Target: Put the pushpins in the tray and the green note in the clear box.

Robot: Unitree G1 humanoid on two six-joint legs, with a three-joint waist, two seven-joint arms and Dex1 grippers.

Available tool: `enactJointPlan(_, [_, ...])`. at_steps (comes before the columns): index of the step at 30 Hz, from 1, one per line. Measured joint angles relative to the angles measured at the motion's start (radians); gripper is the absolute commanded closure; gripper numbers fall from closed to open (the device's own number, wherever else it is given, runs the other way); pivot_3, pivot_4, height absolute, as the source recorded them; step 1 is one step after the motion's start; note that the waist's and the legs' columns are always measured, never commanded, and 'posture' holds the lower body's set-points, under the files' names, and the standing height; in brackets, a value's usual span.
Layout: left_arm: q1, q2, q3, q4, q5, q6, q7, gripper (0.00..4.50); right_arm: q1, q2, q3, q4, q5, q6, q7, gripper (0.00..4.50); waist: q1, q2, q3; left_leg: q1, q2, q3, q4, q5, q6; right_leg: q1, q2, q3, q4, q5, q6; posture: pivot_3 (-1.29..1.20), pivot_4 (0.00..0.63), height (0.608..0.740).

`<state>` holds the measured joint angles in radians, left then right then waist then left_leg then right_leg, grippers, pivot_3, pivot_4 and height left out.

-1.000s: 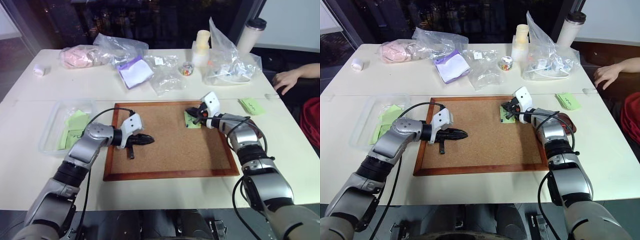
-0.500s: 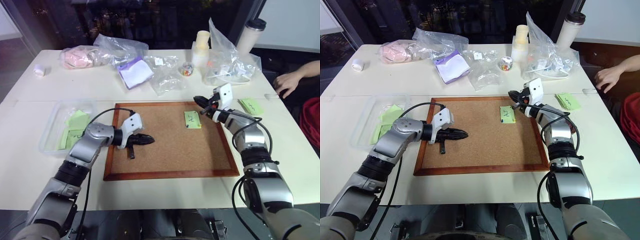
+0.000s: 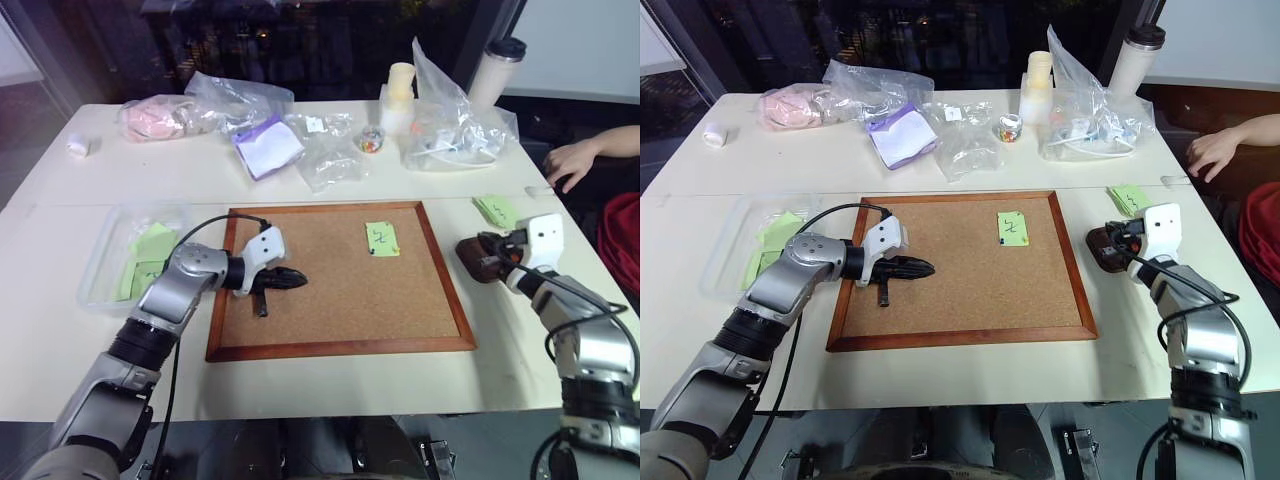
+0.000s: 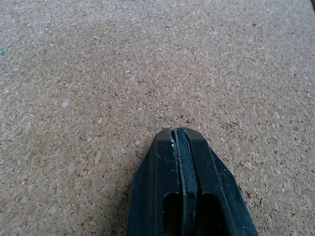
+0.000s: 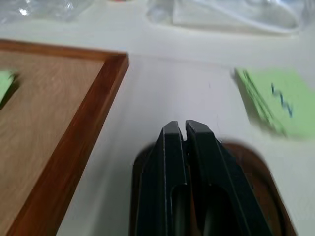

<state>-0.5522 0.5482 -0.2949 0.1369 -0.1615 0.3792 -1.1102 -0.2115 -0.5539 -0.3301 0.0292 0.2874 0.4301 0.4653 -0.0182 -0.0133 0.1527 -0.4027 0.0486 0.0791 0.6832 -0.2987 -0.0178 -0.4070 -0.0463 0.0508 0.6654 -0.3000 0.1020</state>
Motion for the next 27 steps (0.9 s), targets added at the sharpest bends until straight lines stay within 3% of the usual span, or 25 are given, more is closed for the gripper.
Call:
enactJointPlan(5, [-0.001,0.000,-0.005,0.000,0.001,-0.007,-0.008,4.50,0.038,-0.006,-0.011,-0.033,0.002,0.027,-0.018,4.47,0.005,0.000,0.000,-0.001,0.000,0.000,0.000,0.000,0.000,0.000,0.000,0.000,-0.001,0.000,0.000,0.00,0.150,0.734])
enactJointPlan(6, [-0.001,0.001,-0.005,0.000,0.002,-0.011,-0.009,4.50,0.040,-0.006,-0.012,-0.025,0.001,0.028,-0.021,4.18,0.004,0.000,0.000,-0.001,0.000,0.000,0.000,0.000,0.001,0.000,0.000,0.000,-0.001,0.000,0.000,0.00,0.150,0.734])
enactJointPlan(8, [-0.001,0.001,-0.005,0.000,0.003,-0.013,-0.009,4.50,0.041,-0.006,-0.012,-0.011,0.000,0.026,-0.027,3.48,0.004,0.000,0.000,-0.001,0.000,0.000,0.000,0.000,0.001,0.000,0.000,0.000,-0.001,0.000,0.000,0.00,0.150,0.734])
enactJointPlan(15, [-0.002,0.000,-0.005,0.004,0.006,-0.017,-0.011,4.50,0.040,-0.007,-0.012,0.026,0.001,0.016,-0.027,0.03,0.004,0.000,0.000,-0.001,0.000,0.000,0.000,0.000,0.001,0.000,0.000,0.000,-0.001,0.000,0.000,0.00,0.150,0.734])
enactJointPlan(27, [0.000,-0.003,-0.003,0.009,0.006,-0.020,-0.011,4.50,0.005,-0.005,-0.054,-0.004,0.019,0.003,-0.076,0.03,0.004,0.000,0.000,-0.001,0.000,0.000,0.000,0.000,0.001,0.000,0.000,0.000,-0.001,0.000,0.000,0.00,0.150,0.734])
